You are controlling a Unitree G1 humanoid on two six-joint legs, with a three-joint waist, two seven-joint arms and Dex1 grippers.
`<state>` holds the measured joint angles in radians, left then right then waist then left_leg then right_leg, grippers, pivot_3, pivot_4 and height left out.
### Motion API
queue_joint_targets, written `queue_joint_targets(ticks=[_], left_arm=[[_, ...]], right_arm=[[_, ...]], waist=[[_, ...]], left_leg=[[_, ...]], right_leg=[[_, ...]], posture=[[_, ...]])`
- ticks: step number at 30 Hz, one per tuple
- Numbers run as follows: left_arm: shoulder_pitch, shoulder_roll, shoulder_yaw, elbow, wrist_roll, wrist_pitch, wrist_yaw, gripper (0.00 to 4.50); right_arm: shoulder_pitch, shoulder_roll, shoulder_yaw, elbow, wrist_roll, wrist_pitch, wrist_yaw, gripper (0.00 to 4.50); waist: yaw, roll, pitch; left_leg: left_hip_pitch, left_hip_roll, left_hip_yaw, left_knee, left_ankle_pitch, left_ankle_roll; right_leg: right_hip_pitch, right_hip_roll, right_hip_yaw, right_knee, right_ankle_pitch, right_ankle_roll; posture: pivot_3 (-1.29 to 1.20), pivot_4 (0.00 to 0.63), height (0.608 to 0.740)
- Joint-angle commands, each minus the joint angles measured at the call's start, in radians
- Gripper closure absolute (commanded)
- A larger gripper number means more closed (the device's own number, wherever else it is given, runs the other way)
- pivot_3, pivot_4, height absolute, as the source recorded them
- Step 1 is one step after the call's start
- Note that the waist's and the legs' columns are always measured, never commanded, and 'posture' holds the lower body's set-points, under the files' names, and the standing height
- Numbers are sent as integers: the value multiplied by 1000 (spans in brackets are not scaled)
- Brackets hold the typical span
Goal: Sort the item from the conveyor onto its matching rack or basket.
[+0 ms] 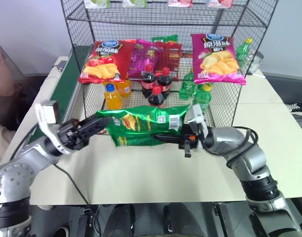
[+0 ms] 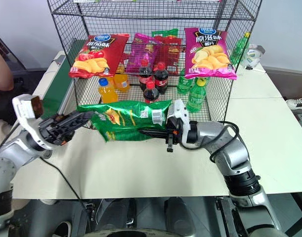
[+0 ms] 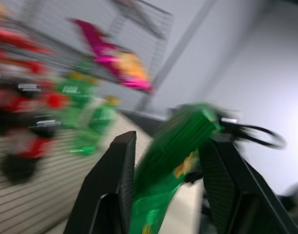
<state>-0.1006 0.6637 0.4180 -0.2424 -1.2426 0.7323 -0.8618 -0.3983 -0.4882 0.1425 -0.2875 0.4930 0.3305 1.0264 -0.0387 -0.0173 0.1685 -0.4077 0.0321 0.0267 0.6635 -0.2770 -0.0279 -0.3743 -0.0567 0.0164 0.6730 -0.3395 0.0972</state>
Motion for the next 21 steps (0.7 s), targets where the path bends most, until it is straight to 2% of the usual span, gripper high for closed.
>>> queue_joint_targets(ticks=[1,5,7,10,12,15,21], left_arm=[[16,7,76,5,32,-53,-13,2329],[28,3,97,18,80,-89,-14,2329],[29,3,94,17,95,-97,-21,2329],[23,-7,80,12,138,-132,-25,2329],[17,-11,55,8,231,-207,-39,2329],[21,-10,17,-3,362,-316,-67,2329],[48,-22,-13,-36,491,-439,-69,2329]], right_arm=[[-62,-32,-18,-38,-288,-440,-51,4500],[-132,-88,-51,51,-583,-897,-181,4500],[-126,-103,-57,70,-663,-1012,-237,4500],[-122,-101,-84,86,-782,-1078,-339,4500],[-165,-95,-121,115,-947,-1036,-455,4500],[-217,-69,-142,143,-1159,-864,-595,4500],[-257,-12,-96,172,-1299,-613,-660,4500]], waist=[[0,0,0],[3,0,0],[6,-1,0],[4,-1,0],[3,-1,0],[-1,-1,0],[-3,-1,0]], left_leg=[[0,0,0,0,0,0],[0,-1,0,0,0,0],[0,-1,0,0,0,0],[0,0,0,0,0,-1],[0,0,0,0,1,-2],[1,-1,1,0,5,-8],[0,0,1,-1,5,-9]], right_leg=[[0,0,0,0,0,0],[0,-1,0,0,0,0],[1,-1,-1,-1,0,0],[1,-2,0,-1,0,0],[1,-2,0,-1,0,0],[1,-2,0,1,0,0],[-1,-1,1,1,0,-1]], posture=[[0,150,739],[0,150,739],[0,150,739],[0,150,739],[0,150,739],[0,150,739],[0,150,739]])
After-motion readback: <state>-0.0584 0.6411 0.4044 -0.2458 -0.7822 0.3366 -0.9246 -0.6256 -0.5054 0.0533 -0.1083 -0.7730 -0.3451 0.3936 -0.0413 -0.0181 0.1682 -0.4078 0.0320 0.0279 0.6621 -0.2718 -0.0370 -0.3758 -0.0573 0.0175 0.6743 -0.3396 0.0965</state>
